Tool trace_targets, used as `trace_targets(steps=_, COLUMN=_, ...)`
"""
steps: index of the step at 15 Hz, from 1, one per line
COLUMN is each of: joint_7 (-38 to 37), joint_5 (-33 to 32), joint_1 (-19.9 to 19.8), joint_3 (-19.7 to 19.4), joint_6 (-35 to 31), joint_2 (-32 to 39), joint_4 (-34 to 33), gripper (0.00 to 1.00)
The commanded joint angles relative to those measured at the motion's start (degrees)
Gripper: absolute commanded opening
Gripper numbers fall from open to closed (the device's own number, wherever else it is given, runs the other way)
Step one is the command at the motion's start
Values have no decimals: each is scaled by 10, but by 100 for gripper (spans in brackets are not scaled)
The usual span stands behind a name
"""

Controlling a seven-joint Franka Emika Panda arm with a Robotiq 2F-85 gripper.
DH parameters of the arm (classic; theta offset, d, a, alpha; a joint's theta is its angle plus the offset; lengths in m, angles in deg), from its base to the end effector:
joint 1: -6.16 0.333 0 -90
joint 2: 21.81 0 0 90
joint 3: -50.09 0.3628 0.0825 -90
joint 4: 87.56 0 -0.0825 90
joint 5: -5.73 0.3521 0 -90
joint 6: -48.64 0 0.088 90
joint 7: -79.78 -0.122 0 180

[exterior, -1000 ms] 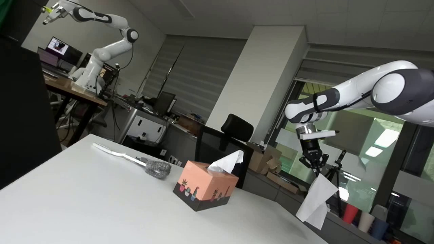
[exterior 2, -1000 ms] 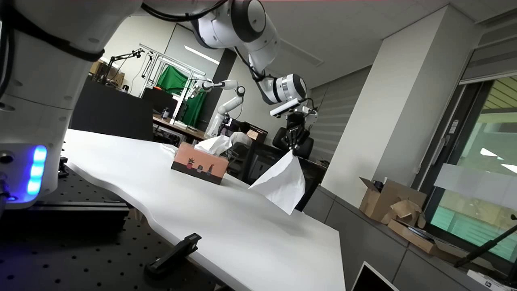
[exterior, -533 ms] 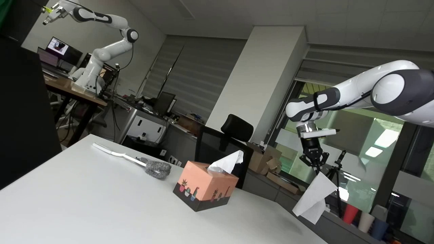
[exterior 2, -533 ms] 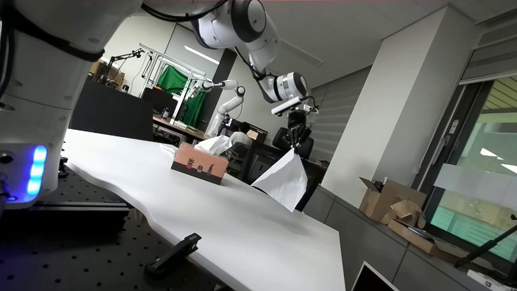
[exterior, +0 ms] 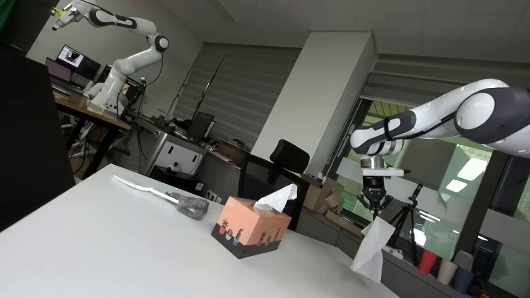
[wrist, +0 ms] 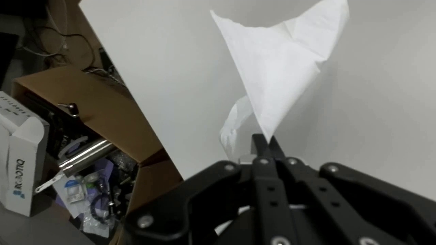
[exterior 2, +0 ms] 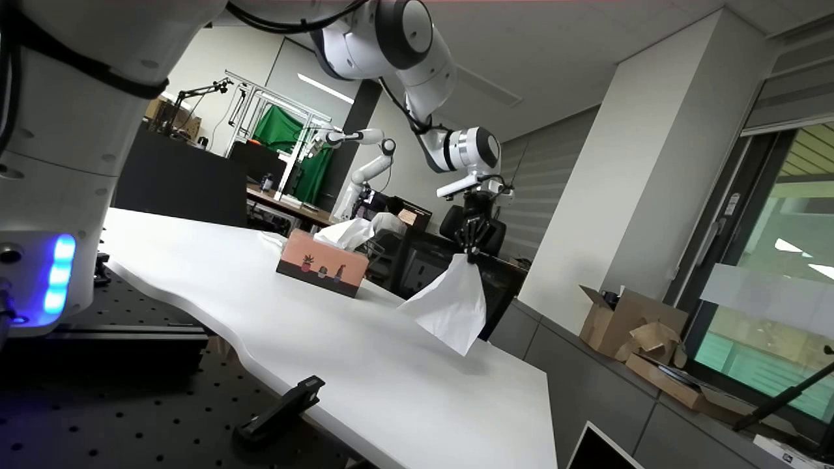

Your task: Take a tissue out of the tissue box and put it on the counter

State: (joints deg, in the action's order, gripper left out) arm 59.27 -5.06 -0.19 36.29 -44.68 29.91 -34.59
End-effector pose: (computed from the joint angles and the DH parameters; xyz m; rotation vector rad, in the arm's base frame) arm 0.7297 -0.2126 0.3630 2.6229 -0.8240 -0.2345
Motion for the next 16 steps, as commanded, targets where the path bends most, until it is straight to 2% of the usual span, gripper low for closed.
trace_targets(steps=1, joint_7=-63, joint_5=48, joint_1=-21, joint_3=7, joint_6=-111, joint_2=-13, joint_4=76, gripper=0)
trace_targets(steps=5, joint_7=-108, joint_5=71, joint_1=-23, joint_3=-4, joint_6=-286, joint_2=-36, joint_4=185, gripper=0)
trace_targets(steps=10, joint_7=-118, joint_5=71, joint_1=-9, joint_3=-19, joint_6=-394, joint_2=-49, joint_4=270, gripper=0)
trace_targets(steps=11, joint_7=-118, joint_5=70, joint_1=-5, joint_3=-22, joint_6=-405, joint_2=-54, joint_4=284, gripper=26)
trace_targets(steps=12, joint_7=-117, joint_5=68, joint_1=0, joint_3=-26, joint_6=-415, joint_2=-59, joint_4=297, gripper=27)
trace_targets(steps=16, joint_7=-110, joint_5=67, joint_1=15, joint_3=-33, joint_6=-446, joint_2=-94, joint_4=351, gripper=54)
